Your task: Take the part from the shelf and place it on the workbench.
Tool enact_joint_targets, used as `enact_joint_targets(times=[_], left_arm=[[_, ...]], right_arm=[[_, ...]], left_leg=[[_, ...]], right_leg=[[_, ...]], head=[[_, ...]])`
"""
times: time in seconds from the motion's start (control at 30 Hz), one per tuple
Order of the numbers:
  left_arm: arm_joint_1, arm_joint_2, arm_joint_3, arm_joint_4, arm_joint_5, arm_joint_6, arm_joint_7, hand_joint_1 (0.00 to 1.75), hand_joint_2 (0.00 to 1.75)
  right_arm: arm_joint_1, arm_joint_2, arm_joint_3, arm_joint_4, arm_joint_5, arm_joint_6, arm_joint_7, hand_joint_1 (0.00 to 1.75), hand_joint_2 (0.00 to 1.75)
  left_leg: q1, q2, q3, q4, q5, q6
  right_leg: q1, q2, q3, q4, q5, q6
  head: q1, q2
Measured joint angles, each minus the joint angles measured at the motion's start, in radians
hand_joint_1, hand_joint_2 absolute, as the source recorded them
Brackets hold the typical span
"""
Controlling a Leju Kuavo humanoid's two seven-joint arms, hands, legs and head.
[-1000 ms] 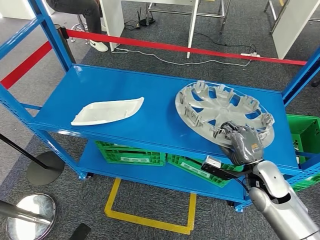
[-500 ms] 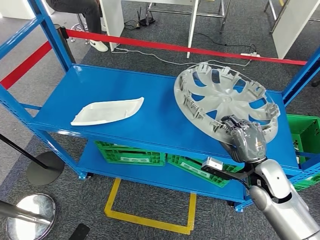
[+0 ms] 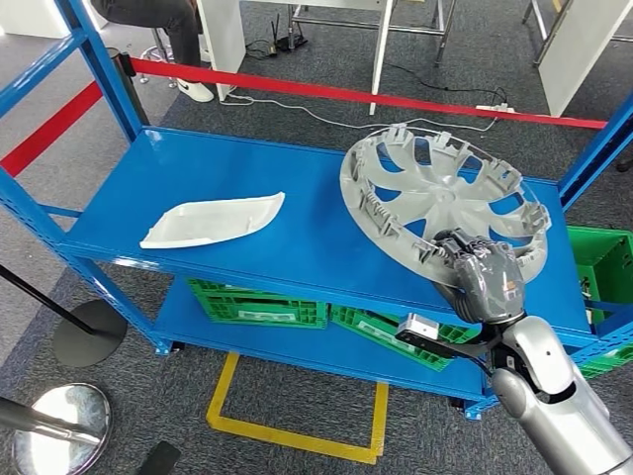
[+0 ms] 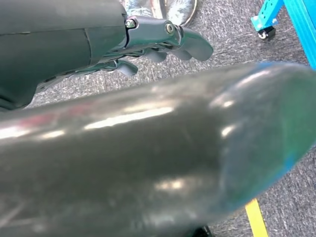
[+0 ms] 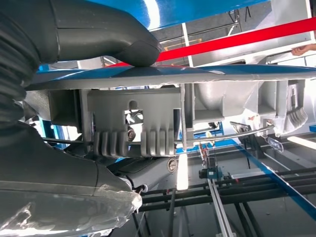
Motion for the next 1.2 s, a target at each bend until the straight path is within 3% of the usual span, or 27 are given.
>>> enact_joint_targets(times=[0.03,0.17,0.53,1.2], left_arm=[[0.000,0.000,-0.001,0.000,-0.002,0.003,0.001,0.00,0.00],[-0.002,0.004,-0.009,-0.001,-0.021,0.016,0.013,0.00,1.75],[-0.016,0.020,-0.051,-0.013,-0.113,0.057,0.086,0.00,1.75],[-0.016,0.023,-0.059,-0.019,-0.105,0.062,0.061,0.00,1.75]], right_arm=[[0.000,0.000,0.000,0.000,0.000,0.000,0.000,1.75,1.75],[0.005,0.000,0.000,-0.003,0.002,0.000,0.003,1.75,1.75],[0.028,0.000,-0.002,-0.019,0.019,0.002,0.013,1.75,1.75],[0.048,0.000,-0.011,-0.031,0.027,0.002,0.016,1.75,1.75]], left_leg=[[0.000,0.000,0.000,0.000,0.000,0.000],[0.000,0.000,0.000,0.000,0.000,0.000],[0.000,0.000,0.000,0.000,0.000,0.000],[0.000,0.000,0.000,0.000,0.000,0.000]], right_leg=[[0.000,0.000,0.000,0.000,0.000,0.000],[0.000,0.000,0.000,0.000,0.000,0.000],[0.000,0.000,0.000,0.000,0.000,0.000],[0.000,0.000,0.000,0.000,0.000,0.000]], head=[[0.000,0.000],[0.000,0.000],[0.000,0.000],[0.000,0.000]])
